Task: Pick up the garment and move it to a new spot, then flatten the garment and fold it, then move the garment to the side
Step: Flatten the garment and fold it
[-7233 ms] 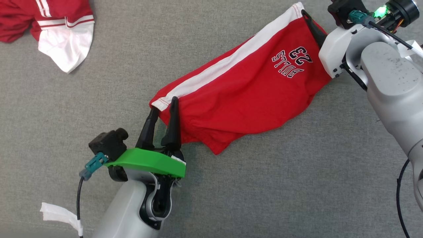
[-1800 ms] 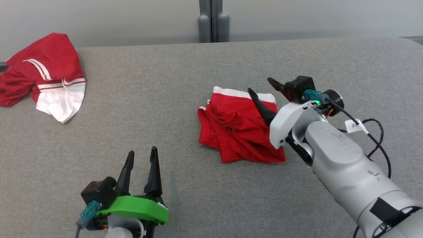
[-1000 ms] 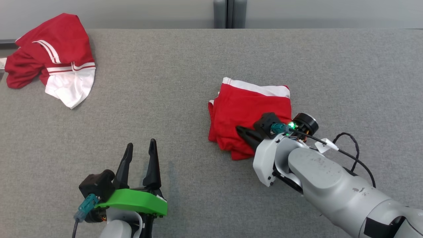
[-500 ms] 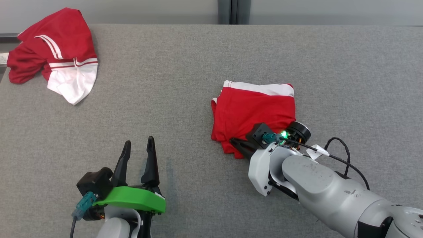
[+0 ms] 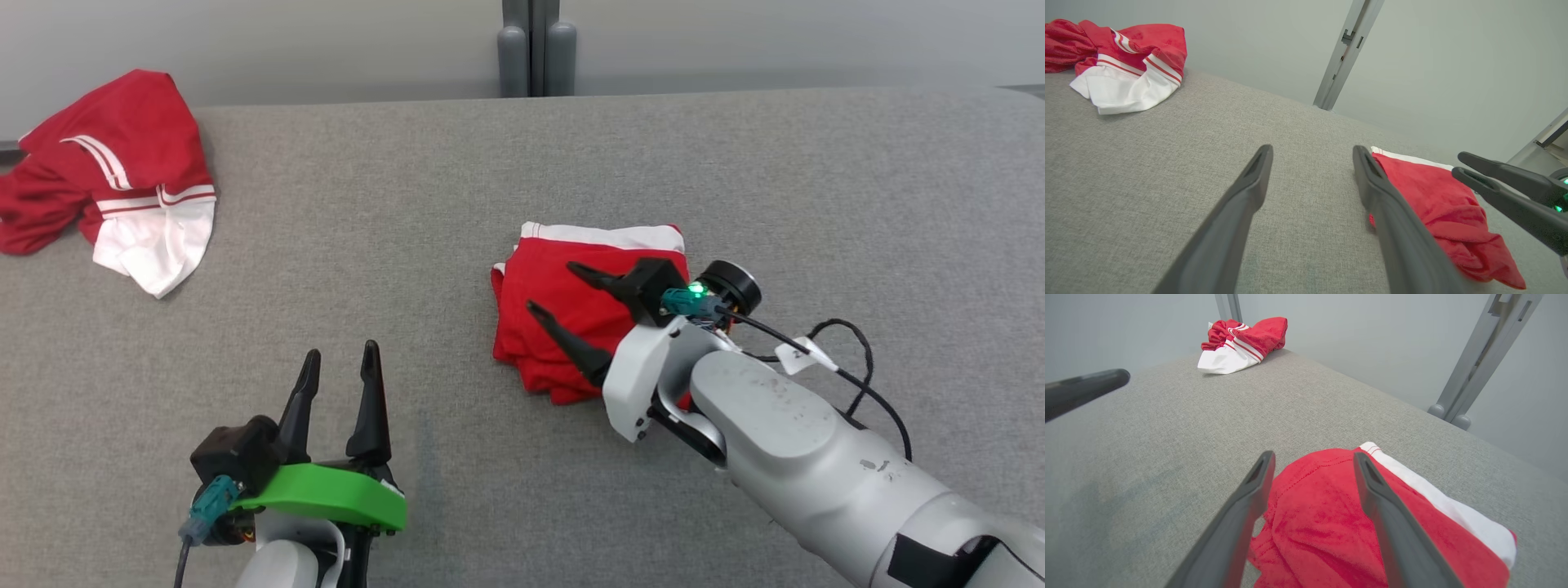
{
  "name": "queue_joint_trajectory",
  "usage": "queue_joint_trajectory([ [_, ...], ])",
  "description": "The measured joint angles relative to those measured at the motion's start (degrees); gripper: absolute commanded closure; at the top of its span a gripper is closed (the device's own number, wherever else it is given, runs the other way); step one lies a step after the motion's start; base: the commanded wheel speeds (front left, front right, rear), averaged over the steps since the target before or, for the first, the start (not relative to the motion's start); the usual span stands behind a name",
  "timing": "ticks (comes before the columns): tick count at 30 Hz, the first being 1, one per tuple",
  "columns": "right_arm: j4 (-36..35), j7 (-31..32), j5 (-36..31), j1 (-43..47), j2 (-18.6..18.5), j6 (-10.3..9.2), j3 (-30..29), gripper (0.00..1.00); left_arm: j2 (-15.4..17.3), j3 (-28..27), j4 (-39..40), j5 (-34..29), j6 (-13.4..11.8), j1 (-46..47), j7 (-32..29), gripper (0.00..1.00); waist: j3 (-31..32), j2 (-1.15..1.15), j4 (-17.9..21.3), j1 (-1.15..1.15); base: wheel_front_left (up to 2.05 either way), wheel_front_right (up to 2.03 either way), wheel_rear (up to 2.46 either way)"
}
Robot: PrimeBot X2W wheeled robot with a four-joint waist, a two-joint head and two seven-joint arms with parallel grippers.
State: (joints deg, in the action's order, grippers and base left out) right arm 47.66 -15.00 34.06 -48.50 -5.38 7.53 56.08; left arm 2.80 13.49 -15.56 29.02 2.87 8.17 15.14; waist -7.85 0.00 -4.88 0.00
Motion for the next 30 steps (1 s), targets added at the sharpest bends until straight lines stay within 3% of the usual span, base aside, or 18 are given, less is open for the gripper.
queue_joint_trajectory([
  [11, -8.4, 0.0, -15.6, 14.7, 0.4, 0.0, -30.7, 0.0, 0.0, -0.8, -2.1, -2.5, 1.2, -0.7, 0.0, 0.0, 4.0, 0.0, 3.2, 0.0, 0.0, 0.0, 0.0],
  [17, -14.5, 0.0, -22.3, 25.0, 1.9, 0.0, -43.8, 0.0, 0.0, -1.6, -2.4, -3.3, 1.2, -3.7, 0.0, 0.0, 6.1, 0.0, 4.6, 0.0, 0.0, 0.0, 0.0],
  [22, -19.4, 0.0, -25.2, 32.5, 2.5, 0.0, -50.1, 0.0, 0.0, -2.0, -2.1, -3.1, 1.2, -6.5, 0.0, 0.0, 7.4, 0.0, 5.6, 0.0, 0.0, 0.0, 0.0],
  [30, -25.0, 0.0, -23.3, 40.7, 2.5, 0.0, -52.6, 0.0, 0.0, -3.8, -0.5, -4.1, 0.9, -10.3, 0.0, 0.0, 8.3, 0.0, 6.4, 0.0, 0.0, 0.0, 0.0],
])
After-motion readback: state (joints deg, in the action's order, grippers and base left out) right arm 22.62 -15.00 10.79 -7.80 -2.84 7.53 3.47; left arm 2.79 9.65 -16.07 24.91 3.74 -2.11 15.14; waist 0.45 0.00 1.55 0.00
